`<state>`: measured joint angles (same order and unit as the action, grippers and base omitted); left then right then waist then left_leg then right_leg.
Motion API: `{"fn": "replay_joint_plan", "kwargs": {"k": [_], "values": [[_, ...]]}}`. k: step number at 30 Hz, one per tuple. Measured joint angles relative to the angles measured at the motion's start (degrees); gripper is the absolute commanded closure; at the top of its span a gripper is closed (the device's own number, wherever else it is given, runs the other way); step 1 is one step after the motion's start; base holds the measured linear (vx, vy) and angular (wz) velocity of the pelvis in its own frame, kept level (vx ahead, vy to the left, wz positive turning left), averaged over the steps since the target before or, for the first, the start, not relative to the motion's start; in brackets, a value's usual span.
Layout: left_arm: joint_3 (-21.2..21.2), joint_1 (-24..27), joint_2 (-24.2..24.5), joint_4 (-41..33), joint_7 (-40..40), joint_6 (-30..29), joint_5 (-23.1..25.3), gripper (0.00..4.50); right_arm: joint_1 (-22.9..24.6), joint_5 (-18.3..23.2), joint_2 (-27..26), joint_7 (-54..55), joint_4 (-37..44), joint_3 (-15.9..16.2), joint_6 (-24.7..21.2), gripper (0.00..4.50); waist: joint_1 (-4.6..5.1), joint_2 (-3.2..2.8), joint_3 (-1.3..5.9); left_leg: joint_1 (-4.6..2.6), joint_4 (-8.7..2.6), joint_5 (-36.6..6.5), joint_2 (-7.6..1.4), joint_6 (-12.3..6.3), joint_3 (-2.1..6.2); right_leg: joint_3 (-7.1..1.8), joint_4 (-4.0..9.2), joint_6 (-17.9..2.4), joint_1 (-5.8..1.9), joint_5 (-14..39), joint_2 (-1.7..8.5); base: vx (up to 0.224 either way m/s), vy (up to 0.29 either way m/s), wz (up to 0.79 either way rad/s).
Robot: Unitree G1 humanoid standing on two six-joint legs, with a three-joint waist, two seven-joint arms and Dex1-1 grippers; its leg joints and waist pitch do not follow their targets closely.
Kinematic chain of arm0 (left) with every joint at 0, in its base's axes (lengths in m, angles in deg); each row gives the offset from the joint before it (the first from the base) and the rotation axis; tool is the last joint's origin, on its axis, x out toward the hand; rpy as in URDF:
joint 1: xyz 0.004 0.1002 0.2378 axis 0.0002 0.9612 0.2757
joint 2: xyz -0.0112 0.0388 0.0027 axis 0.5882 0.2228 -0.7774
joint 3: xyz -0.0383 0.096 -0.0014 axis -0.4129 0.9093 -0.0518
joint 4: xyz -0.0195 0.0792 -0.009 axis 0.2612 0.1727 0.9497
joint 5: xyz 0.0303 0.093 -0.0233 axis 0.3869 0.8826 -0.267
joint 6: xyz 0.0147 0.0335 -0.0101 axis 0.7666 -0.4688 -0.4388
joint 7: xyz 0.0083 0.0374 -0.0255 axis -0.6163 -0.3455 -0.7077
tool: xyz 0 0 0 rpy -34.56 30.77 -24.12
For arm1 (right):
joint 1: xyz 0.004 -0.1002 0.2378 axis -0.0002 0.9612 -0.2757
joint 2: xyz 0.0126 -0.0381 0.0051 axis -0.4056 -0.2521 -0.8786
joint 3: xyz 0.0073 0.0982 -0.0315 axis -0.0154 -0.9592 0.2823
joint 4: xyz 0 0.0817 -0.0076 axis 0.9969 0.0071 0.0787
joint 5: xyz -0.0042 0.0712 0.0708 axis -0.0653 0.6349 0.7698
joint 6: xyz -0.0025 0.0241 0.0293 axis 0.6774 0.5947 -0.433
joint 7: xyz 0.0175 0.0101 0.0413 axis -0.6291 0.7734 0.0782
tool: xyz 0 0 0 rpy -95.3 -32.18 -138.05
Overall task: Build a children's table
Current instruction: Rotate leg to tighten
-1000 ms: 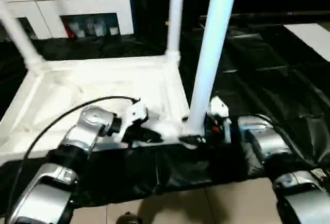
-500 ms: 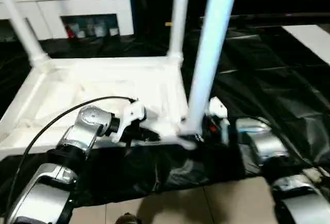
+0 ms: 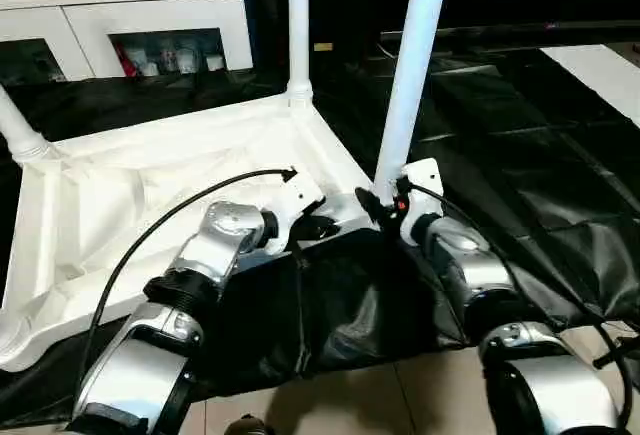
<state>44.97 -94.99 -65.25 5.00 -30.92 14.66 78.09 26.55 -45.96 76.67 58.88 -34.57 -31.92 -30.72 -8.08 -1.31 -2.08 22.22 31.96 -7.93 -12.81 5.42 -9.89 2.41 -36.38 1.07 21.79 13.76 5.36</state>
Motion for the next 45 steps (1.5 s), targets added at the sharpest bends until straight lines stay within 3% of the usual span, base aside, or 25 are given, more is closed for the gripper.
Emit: {"fn": "replay_joint_plan", "kwargs": {"k": [7, 17, 19, 24, 34, 40, 45], "values": [[0.13, 0.76, 1.1, -0.72, 1.85, 1.38, 0.04, 4.5, 0.0, -1.22, 0.15, -3.35, -1.12, 0.99, 2.98, 0.45, 0.12, -0.01, 0.0, 0.01, -0.16, 0.0, -0.01, 0.0, -0.01, -0.01, 0.16, 0.17, 0.03, -0.1, -0.06, 0.0, 0.0, 0.0], [0.44, 3.12, 5.35, -3.26, 13.41, 4.28, -1.87, 4.5, 1.68, -0.97, 4.51, -22.49, 0.24, 4.18, 5.18, 0.45, 0.0, -0.07, 0.0, 0.13, -0.14, -0.03, -0.02, -0.06, -0.08, 0.02, 0.26, 0.17, 0.12, -0.08, -0.14, 0.0, 0.0, 0.0], [0.49, 4.19, 7.23, -4.16, 18.25, 4.65, -3.54, 4.5, 3.51, 0.0, 7.17, -32.35, 3.34, 6.42, 4.89, 0.45, -0.03, -0.04, -0.02, 0.16, -0.09, -0.04, -0.03, -0.09, -0.08, 0.03, 0.25, 0.17, 0.11, -0.08, -0.13, 0.0, 0.0, 0.0], [1.0, 4.6, 9.18, -4.26, 23.56, 5.35, -4.5, 4.5, 4.59, 0.24, 10.08, -42.86, 6.8, 9.49, 3.51, 0.45, -0.15, 0.0, -0.04, 0.17, -0.03, -0.04, -0.07, -0.09, -0.07, 0.05, 0.21, 0.17, 0.08, -0.1, -0.11, 0.0, 0.0, 0.0], [2.43, 5.18, 12.08, -4.86, 31.85, 6.48, -5.52, 4.5, 5.63, 0.14, 13.09, -54.76, 11.84, 13.51, 0.71, 1.39, -0.6, 0.08, -0.05, 0.22, 0.1, -0.04, -0.08, -0.13, -0.07, 0.06, 0.21, 0.17, 0.05, -0.1, -0.06, 0.0, 0.0, 0.0], [2.52, 5.18, 12.14, -4.83, 32.16, 6.44, -5.58, 4.5, 6.11, 0.31, 13.11, -55.18, 12.96, 13.47, -0.63, 1.71, -0.68, 0.09, -0.04, 0.24, 0.19, -0.07, -0.08, -0.17, -0.07, 0.05, 0.2, 0.17, 0.03, -0.1, -0.05, 0.0, 0.0, 0.0], [1.18, 4.66, 10.72, -3.78, 25.49, 4.77, -4.67, 4.5, 6.11, 0.24, 10.77, -44.73, 11.05, 10.48, -1.98, 1.78, -0.26, 0.19, 0.01, 0.02, 0.15, -0.07, -0.08, -0.15, -0.06, 0.03, 0.11, -0.01, -0.06, -0.29, -0.06, 0.0, 0.0, 0.0]]}}
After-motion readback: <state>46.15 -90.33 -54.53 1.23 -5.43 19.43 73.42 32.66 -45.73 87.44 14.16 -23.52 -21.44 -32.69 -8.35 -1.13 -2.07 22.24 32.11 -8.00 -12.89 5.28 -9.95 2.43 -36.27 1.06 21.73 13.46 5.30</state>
